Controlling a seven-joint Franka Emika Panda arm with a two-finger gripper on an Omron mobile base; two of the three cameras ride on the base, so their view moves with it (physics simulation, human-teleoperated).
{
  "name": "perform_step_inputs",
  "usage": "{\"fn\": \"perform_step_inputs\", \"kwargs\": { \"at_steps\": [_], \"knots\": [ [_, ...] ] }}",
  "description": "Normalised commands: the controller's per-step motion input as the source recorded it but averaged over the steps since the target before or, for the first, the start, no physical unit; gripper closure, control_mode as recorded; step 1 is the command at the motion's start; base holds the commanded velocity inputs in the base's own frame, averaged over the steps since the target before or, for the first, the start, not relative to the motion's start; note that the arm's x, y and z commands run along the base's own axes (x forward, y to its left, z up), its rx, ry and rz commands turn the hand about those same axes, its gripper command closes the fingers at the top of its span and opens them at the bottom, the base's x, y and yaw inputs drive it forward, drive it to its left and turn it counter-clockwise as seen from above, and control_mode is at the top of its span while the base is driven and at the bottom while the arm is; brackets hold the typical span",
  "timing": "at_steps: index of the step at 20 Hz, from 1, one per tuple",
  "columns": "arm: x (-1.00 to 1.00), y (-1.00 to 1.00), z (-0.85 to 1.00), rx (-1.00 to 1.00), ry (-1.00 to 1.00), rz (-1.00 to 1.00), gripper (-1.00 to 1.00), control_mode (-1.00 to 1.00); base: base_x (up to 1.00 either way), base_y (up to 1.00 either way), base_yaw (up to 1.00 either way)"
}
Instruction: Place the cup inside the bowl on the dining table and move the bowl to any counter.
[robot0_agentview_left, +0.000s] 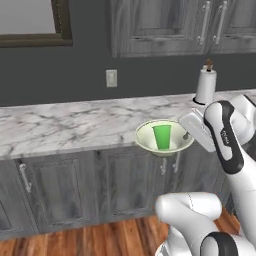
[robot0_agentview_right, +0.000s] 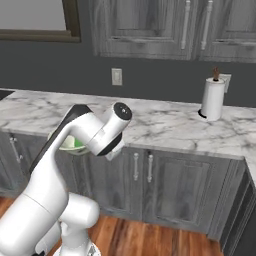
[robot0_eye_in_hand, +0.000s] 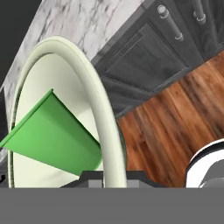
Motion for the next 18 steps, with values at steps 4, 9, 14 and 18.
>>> {"fn": "perform_step_inputs", "kwargs": {
  "at_steps": [4,9,14,18],
  "knots": [
    [0.00,0.00,0.00,0.00,0.00,0.00,1.00,1.00,0.68,0.00,0.00],
    [0.00,0.00,0.00,0.00,0.00,0.00,1.00,1.00,0.62,0.00,0.00],
    [0.00,0.00,0.00,0.00,0.00,0.00,1.00,1.00,0.60,0.00,0.00],
    [0.00,0.00,0.00,0.00,0.00,0.00,1.00,1.00,0.65,0.00,0.00]
  ]
}}
